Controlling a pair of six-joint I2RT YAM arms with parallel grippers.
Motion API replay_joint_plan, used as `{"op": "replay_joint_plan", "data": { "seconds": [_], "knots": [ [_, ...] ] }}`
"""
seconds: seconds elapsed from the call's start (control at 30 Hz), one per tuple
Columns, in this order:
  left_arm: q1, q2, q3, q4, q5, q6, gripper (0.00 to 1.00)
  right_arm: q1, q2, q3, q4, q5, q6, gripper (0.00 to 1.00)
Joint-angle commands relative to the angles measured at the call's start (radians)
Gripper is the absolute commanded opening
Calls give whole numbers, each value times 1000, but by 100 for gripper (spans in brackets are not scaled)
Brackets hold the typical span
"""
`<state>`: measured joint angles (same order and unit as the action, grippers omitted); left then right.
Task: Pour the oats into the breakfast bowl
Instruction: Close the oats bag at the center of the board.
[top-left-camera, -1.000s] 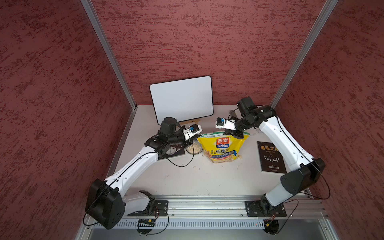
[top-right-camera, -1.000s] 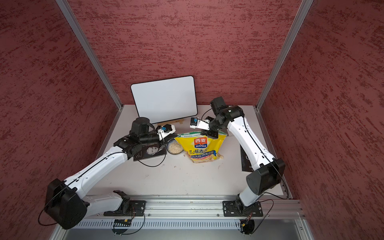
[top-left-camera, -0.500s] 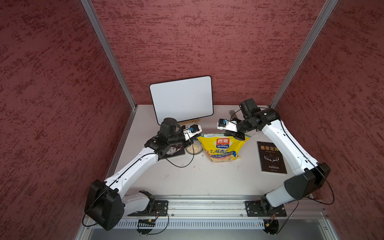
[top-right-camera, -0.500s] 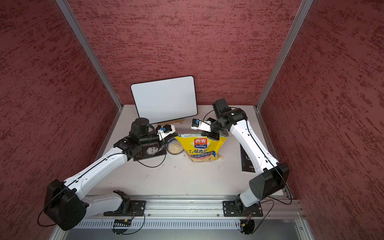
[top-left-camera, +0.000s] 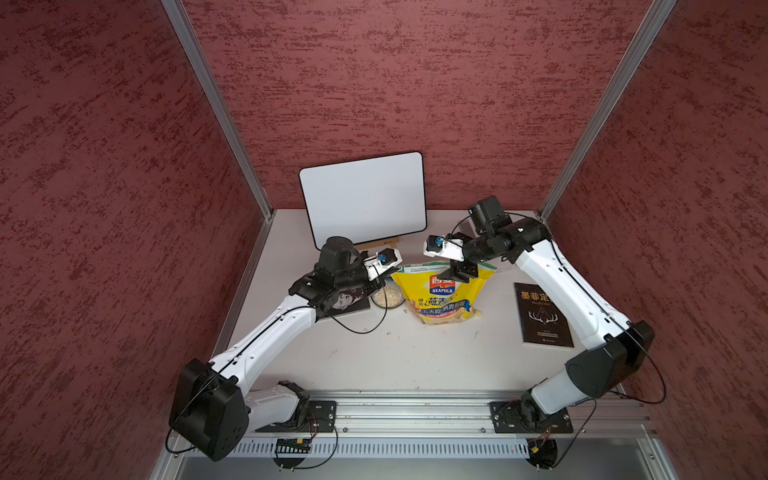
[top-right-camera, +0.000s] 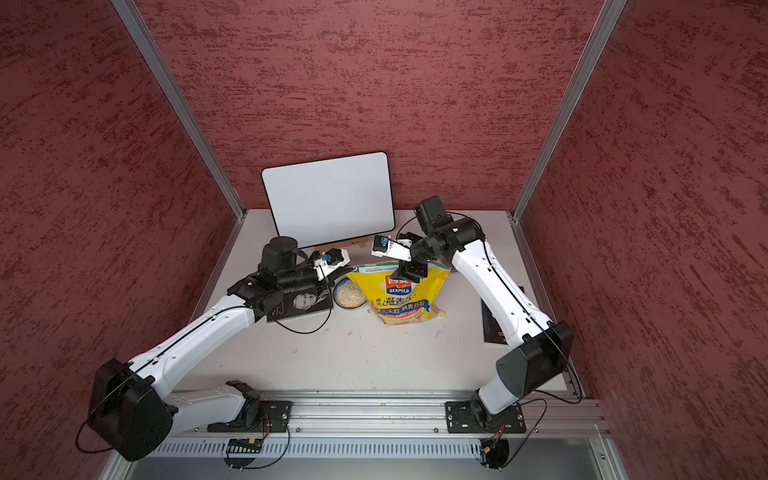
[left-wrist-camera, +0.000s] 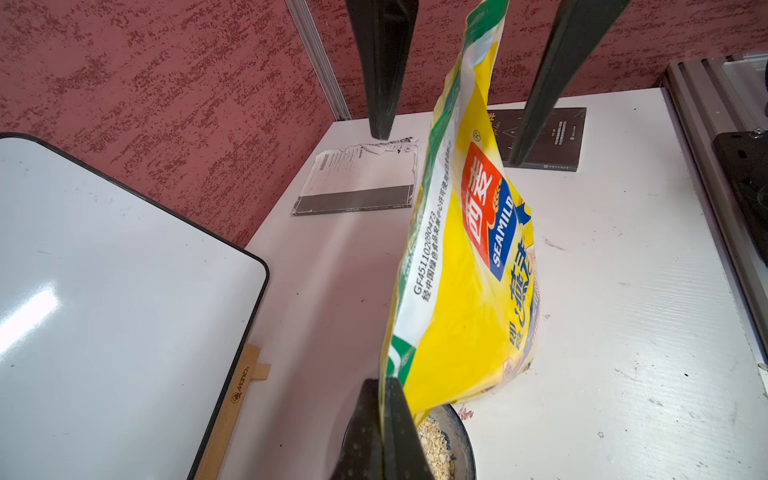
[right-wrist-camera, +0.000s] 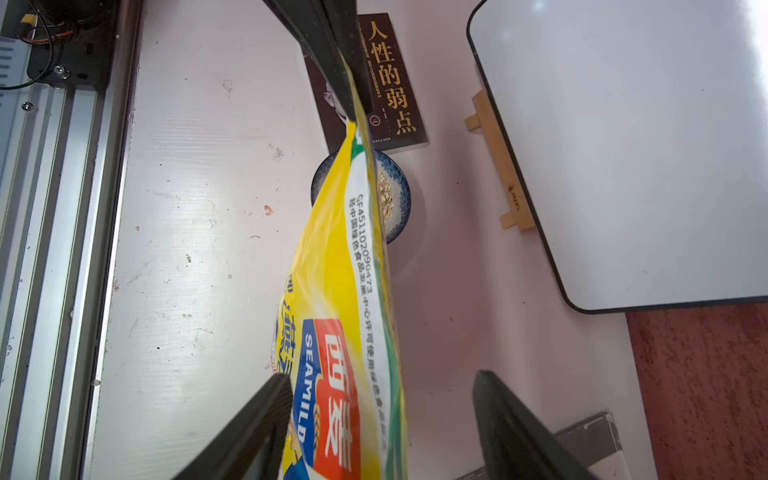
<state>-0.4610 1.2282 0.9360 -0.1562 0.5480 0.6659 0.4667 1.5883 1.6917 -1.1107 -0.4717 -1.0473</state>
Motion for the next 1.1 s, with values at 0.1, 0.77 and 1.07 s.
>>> {"op": "replay_joint_plan", "data": {
  "seconds": [0.1,0.77,1.07],
  "knots": [
    [3,-27,-2,66,5,-8,0,49,91,84,31,-18,20,57],
    [4,-42,-16,91,20,-12,0,94,123,95,89,-63,79,0],
    [4,-42,-29,125,48,-35,0,112,90,44,212,-144,158,27]
  ]
}}
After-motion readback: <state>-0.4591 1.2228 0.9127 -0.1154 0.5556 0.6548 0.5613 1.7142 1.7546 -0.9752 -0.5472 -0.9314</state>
